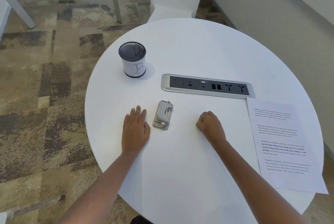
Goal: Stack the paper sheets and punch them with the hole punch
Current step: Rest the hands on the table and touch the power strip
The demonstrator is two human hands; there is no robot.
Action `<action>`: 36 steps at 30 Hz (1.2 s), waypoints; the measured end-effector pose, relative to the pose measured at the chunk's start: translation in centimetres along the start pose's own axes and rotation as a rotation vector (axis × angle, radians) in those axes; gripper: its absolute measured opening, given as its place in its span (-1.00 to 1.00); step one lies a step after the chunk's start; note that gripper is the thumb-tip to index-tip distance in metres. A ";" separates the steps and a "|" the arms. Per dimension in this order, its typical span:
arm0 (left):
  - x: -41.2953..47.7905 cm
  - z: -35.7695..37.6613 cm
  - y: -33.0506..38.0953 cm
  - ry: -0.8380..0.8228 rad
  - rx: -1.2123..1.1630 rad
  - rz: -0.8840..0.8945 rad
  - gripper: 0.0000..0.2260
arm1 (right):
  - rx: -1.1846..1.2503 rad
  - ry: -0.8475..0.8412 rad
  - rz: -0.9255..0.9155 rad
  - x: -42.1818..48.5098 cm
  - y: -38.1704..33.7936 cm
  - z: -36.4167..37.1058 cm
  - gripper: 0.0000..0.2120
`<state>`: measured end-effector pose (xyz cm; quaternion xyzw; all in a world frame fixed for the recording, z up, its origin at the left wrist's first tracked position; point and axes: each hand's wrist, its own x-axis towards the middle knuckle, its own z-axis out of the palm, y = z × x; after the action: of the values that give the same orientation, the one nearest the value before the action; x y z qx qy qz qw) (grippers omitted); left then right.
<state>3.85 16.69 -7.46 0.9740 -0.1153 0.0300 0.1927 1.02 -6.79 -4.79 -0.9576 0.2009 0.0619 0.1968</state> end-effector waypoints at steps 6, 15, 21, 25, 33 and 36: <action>0.4 -0.3 -0.2 -0.034 0.014 0.022 -0.54 | 0.563 -0.012 0.166 1.4 -2.3 -1.1 -0.71; 3.5 -0.4 -1.4 -0.071 0.034 0.098 -0.54 | 0.719 -0.049 -0.076 7.6 -13.6 -3.9 -0.66; 5.1 0.0 -2.2 -0.067 0.015 0.111 -0.58 | 0.625 0.002 -0.251 12.1 -21.2 -5.3 -0.77; 5.2 0.1 -2.2 -0.081 0.018 0.111 -0.56 | 0.531 0.008 -0.315 14.3 -23.4 -5.3 -0.76; 5.4 0.3 -2.5 -0.081 0.015 0.111 -0.56 | 0.496 -0.009 -0.303 15.6 -24.2 -4.5 -0.80; 5.3 0.4 -2.5 -0.066 0.012 0.112 -0.58 | 0.522 -0.012 -0.270 15.5 -24.2 -4.1 -0.77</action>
<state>9.61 17.68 -8.27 0.9676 -0.1758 0.0091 0.1808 25.22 6.33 4.43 -0.8924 0.0797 -0.0127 0.4440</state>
